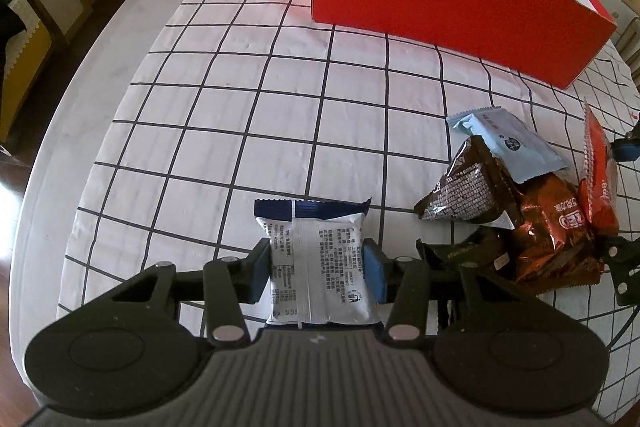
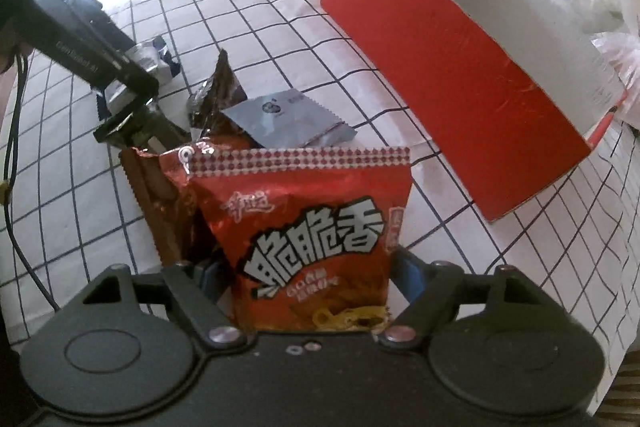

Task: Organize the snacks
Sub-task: 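Carry the white-blue packet and red chip bag into the red box with both tools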

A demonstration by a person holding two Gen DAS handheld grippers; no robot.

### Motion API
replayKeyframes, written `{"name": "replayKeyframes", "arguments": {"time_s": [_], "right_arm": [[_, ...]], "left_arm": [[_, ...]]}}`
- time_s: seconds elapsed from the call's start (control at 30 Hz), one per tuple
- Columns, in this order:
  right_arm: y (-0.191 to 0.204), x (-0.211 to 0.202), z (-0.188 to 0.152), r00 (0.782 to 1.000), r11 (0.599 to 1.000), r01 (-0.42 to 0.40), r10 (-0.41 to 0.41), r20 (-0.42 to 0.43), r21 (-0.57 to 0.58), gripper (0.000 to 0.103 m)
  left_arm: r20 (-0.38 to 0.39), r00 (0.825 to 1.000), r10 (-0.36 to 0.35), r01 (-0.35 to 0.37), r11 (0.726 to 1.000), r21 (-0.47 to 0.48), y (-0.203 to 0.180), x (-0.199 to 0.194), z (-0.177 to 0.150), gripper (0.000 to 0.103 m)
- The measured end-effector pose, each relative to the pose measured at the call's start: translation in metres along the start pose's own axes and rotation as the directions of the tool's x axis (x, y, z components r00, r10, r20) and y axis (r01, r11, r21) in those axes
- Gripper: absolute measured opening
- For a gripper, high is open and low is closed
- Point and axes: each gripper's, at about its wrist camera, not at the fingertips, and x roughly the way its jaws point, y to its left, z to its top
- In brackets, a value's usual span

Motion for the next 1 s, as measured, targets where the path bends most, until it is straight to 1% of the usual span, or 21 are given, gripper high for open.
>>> {"name": "replayKeyframes", "arguments": {"time_s": [0.07, 0.17, 0.2, 0.23, 0.37, 0.53, 0.57, 0.6, 0.73, 0.77, 0.8, 0.97, 1.0], "right_arm": [[-0.001, 0.0, -0.002, 1.0, 1.0, -0.001, 0.001, 0.004, 0.021, 0.073], [-0.002, -0.003, -0.004, 1.0, 0.998, 0.008, -0.009, 0.011, 0.067, 0.072], [-0.002, -0.005, -0.006, 1.0, 0.994, 0.019, -0.021, 0.019, 0.11, 0.072], [-0.002, -0.005, -0.006, 1.0, 0.994, 0.019, -0.021, 0.019, 0.11, 0.071], [0.001, -0.01, -0.01, 0.998, 0.979, 0.053, -0.06, 0.03, 0.199, 0.071], [0.002, -0.022, -0.016, 0.993, 0.943, 0.101, -0.117, 0.031, 0.316, 0.07], [0.005, -0.028, -0.019, 0.99, 0.928, 0.121, -0.139, 0.027, 0.353, 0.07], [0.005, -0.028, -0.019, 0.99, 0.928, 0.121, -0.139, 0.027, 0.353, 0.07], [0.013, -0.04, -0.02, 0.983, 0.9, 0.155, -0.18, 0.023, 0.408, 0.07], [0.019, -0.046, -0.019, 0.979, 0.889, 0.173, -0.202, 0.023, 0.424, 0.07], [0.019, -0.046, -0.019, 0.979, 0.889, 0.173, -0.202, 0.023, 0.424, 0.07], [0.03, -0.064, -0.012, 0.966, 0.866, 0.207, -0.253, 0.042, 0.455, 0.07], [0.034, -0.072, -0.008, 0.96, 0.856, 0.225, -0.277, 0.047, 0.466, 0.07]], "left_arm": [[0.002, 1.0, -0.003, 0.003, 1.0, -0.002, 0.001, 0.0, 0.0, 0.046], [0.001, 1.0, -0.011, 0.011, 1.0, -0.008, 0.002, -0.001, 0.0, 0.046], [0.0, 1.0, -0.013, 0.013, 1.0, -0.009, 0.003, -0.001, 0.0, 0.046], [-0.002, 1.0, -0.015, 0.015, 1.0, -0.008, 0.003, -0.001, 0.001, 0.046], [-0.014, 0.999, -0.035, 0.034, 0.999, -0.023, 0.005, -0.001, 0.002, 0.045], [-0.02, 0.998, -0.055, 0.054, 0.998, -0.033, 0.01, -0.003, 0.001, 0.045], [-0.016, 0.998, -0.06, 0.059, 0.998, -0.031, 0.011, -0.005, 0.001, 0.045], [-0.011, 0.998, -0.064, 0.064, 0.998, -0.026, 0.011, -0.007, 0.0, 0.045], [0.017, 0.997, -0.081, 0.081, 0.997, -0.004, 0.013, -0.021, -0.002, 0.045], [0.025, 0.996, -0.085, 0.085, 0.996, 0.002, 0.014, -0.025, -0.002, 0.045], [0.031, 0.996, -0.088, 0.088, 0.996, 0.006, 0.015, -0.028, -0.003, 0.045], [0.062, 0.992, -0.108, 0.107, 0.994, 0.02, 0.023, -0.047, -0.003, 0.045], [0.071, 0.991, -0.113, 0.111, 0.993, 0.025, 0.023, -0.051, -0.003, 0.045]]}}
